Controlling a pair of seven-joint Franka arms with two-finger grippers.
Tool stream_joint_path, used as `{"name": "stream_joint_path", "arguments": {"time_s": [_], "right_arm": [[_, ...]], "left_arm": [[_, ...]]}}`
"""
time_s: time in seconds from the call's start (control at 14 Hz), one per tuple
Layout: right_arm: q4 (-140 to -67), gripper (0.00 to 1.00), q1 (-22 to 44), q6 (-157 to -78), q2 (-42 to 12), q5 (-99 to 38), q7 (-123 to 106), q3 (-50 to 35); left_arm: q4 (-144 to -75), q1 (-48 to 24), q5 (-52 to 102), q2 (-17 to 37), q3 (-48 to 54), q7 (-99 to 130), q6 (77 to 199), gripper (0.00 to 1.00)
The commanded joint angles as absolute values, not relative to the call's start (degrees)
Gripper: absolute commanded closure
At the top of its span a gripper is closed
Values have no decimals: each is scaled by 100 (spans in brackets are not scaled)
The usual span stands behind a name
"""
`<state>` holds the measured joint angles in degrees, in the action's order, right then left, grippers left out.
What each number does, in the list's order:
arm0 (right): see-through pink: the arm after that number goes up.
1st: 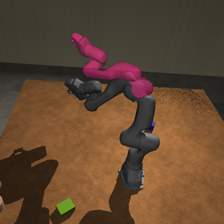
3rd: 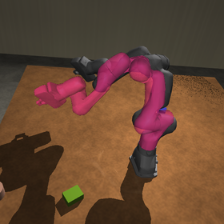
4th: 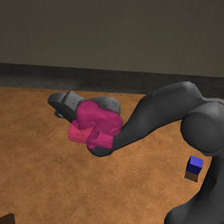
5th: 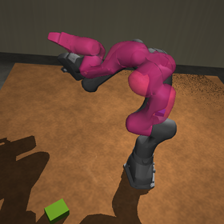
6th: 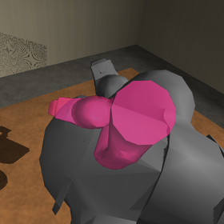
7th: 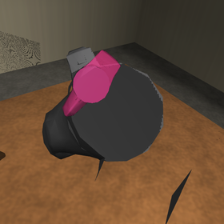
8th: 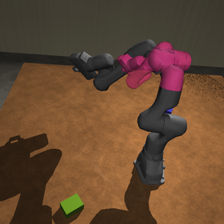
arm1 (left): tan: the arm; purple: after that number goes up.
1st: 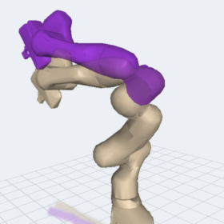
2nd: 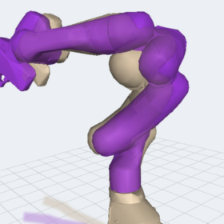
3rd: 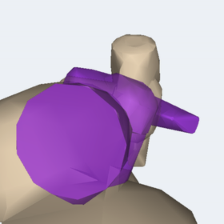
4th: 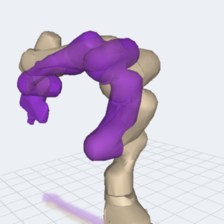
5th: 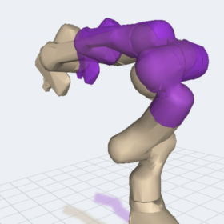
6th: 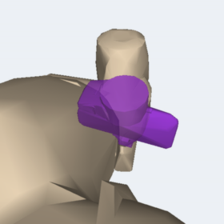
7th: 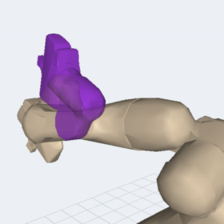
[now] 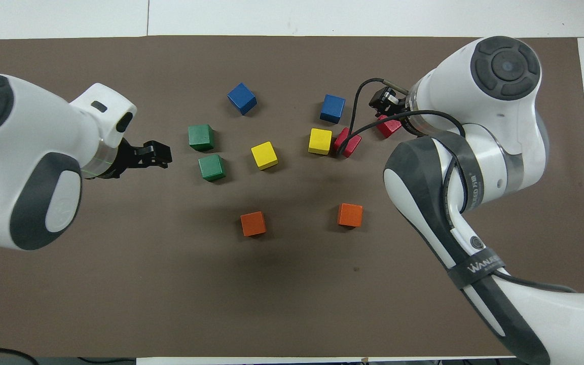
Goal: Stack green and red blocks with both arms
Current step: 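Grasp a green block with the left gripper while the right gripper grasps red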
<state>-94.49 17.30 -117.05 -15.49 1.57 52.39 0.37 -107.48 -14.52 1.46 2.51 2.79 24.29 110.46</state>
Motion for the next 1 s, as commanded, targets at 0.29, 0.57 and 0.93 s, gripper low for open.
{"name": "stream_joint_path", "arguments": {"time_s": [0.29,0.57,0.93], "right_arm": [[-9676,0,1942,-12409,-1802,114,5555,9],[-10133,0,1977,-12849,-1767,211,5231,9],[-10511,0,2022,-13227,-1767,211,4992,18]], "left_arm": [[-10854,-2004,281,1045,185,3242,12005,0],[-10846,-2127,281,1405,185,3594,12321,0],[-10811,-2206,264,1845,176,3736,12771,0]]}}
